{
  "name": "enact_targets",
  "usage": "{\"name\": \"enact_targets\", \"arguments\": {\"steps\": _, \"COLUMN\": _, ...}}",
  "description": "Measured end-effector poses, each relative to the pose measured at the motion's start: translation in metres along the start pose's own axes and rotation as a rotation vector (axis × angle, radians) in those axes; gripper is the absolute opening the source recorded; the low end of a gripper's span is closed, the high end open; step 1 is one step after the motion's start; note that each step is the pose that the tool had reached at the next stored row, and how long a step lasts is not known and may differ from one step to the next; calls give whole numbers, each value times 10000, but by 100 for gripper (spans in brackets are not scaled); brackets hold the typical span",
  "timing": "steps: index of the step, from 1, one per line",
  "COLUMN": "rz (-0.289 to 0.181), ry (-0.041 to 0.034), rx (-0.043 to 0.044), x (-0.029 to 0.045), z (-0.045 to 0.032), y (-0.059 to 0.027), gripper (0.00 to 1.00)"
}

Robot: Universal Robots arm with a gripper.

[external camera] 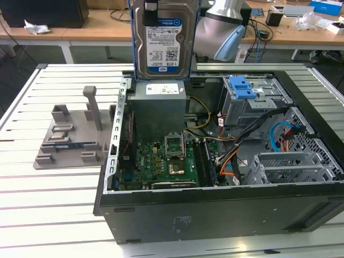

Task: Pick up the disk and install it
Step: 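Pick up the disk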

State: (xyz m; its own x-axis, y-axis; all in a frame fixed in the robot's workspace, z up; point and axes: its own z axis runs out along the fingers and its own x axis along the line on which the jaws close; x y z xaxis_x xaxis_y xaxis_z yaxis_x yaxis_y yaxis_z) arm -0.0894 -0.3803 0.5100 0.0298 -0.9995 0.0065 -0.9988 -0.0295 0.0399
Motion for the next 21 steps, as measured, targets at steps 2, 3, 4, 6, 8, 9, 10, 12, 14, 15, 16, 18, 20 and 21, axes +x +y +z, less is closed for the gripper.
{"name": "enact_targets", "arguments": {"steps": 2, "rz": 1, "ry": 0, "rx": -3, "x": 10, "z": -1, "y": -57, "gripper": 37}}
{"name": "enact_targets", "arguments": {"steps": 3, "rz": 0, "ry": -1, "rx": -6, "x": 15, "z": -2, "y": -88, "gripper": 37}}
{"name": "enact_targets", "arguments": {"steps": 4, "rz": 0, "ry": 0, "rx": -8, "x": 21, "z": -3, "y": -123, "gripper": 37}}
{"name": "enact_targets", "arguments": {"steps": 6, "rz": 1, "ry": -1, "rx": -12, "x": 33, "z": -4, "y": -192, "gripper": 37}}
{"name": "enact_targets", "arguments": {"steps": 8, "rz": 0, "ry": -1, "rx": -15, "x": 48, "z": -4, "y": -247, "gripper": 37}}
{"name": "enact_targets", "arguments": {"steps": 9, "rz": 1, "ry": -1, "rx": -16, "x": 61, "z": -3, "y": -269, "gripper": 37}}
{"name": "enact_targets", "arguments": {"steps": 10, "rz": 1, "ry": -2, "rx": -17, "x": 81, "z": -3, "y": -285, "gripper": 37}}
{"name": "enact_targets", "arguments": {"steps": 12, "rz": 0, "ry": 0, "rx": -19, "x": 151, "z": -3, "y": -310, "gripper": 37}}
{"name": "enact_targets", "arguments": {"steps": 14, "rz": 0, "ry": -1, "rx": -19, "x": 265, "z": 0, "y": -326, "gripper": 37}}
{"name": "enact_targets", "arguments": {"steps": 15, "rz": -1, "ry": 0, "rx": -20, "x": 297, "z": 0, "y": -330, "gripper": 37}}
{"name": "enact_targets", "arguments": {"steps": 16, "rz": 0, "ry": -1, "rx": -19, "x": 328, "z": 1, "y": -331, "gripper": 37}}
{"name": "enact_targets", "arguments": {"steps": 18, "rz": 1, "ry": -1, "rx": -19, "x": 380, "z": 2, "y": -333, "gripper": 37}}
{"name": "enact_targets", "arguments": {"steps": 20, "rz": 0, "ry": -1, "rx": -19, "x": 428, "z": 2, "y": -334, "gripper": 37}}
{"name": "enact_targets", "arguments": {"steps": 21, "rz": 0, "ry": 0, "rx": -20, "x": 483, "z": 2, "y": -333, "gripper": 37}}
